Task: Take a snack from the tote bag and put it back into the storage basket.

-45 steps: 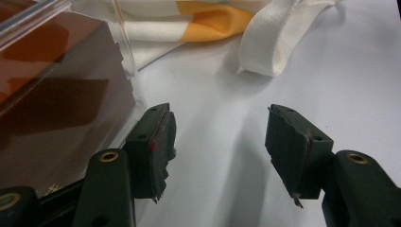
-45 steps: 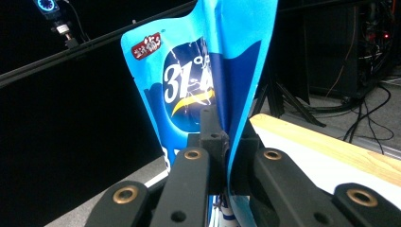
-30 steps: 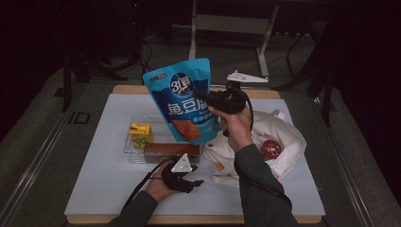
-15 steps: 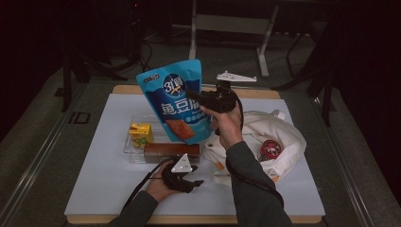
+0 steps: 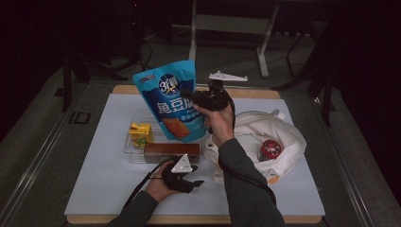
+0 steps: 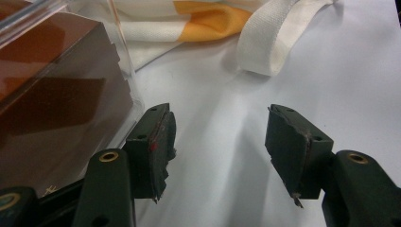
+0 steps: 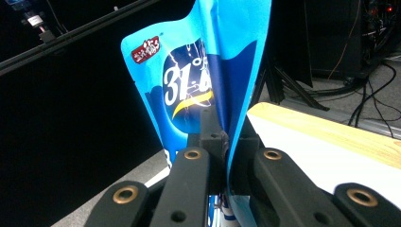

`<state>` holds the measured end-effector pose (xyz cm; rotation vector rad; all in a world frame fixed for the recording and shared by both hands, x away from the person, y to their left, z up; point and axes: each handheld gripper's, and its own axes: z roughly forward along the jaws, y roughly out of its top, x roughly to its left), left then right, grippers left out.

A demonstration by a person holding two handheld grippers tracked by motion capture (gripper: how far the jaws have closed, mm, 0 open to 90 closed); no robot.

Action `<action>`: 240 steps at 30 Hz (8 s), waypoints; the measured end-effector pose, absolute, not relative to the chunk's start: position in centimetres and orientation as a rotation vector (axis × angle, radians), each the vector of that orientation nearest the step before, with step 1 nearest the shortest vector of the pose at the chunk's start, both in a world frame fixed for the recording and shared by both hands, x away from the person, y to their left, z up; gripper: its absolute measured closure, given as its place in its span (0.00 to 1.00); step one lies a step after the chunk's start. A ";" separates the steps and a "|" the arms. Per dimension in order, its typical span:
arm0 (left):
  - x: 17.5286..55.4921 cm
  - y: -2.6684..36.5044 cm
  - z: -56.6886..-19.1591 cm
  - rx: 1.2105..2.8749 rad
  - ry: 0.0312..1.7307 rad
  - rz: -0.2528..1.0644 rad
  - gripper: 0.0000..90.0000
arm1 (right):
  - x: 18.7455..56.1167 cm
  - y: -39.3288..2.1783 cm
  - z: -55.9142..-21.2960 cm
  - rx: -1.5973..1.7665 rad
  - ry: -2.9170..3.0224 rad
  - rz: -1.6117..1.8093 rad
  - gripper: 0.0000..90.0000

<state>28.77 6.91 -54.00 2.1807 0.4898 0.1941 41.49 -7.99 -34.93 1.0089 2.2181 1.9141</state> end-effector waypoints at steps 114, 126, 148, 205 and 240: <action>28.6 6.8 -54.0 2.185 0.480 0.209 0.46 | 39.6 -9.6 -42.3 0.876 2.479 1.254 0.87; 28.6 6.8 -54.0 2.185 0.481 0.209 0.46 | 40.3 -8.4 -43.0 0.918 2.476 1.115 1.00; 28.6 6.8 -54.0 2.183 0.480 0.205 0.46 | 41.2 -3.8 -43.3 0.962 2.429 1.106 1.00; 28.7 6.9 -54.0 2.182 0.483 0.205 0.45 | 37.0 -11.1 -40.5 0.866 2.401 1.127 0.89; 28.7 6.8 -54.0 2.187 0.482 0.206 0.45 | 34.8 -21.2 -40.5 1.022 2.352 1.011 0.89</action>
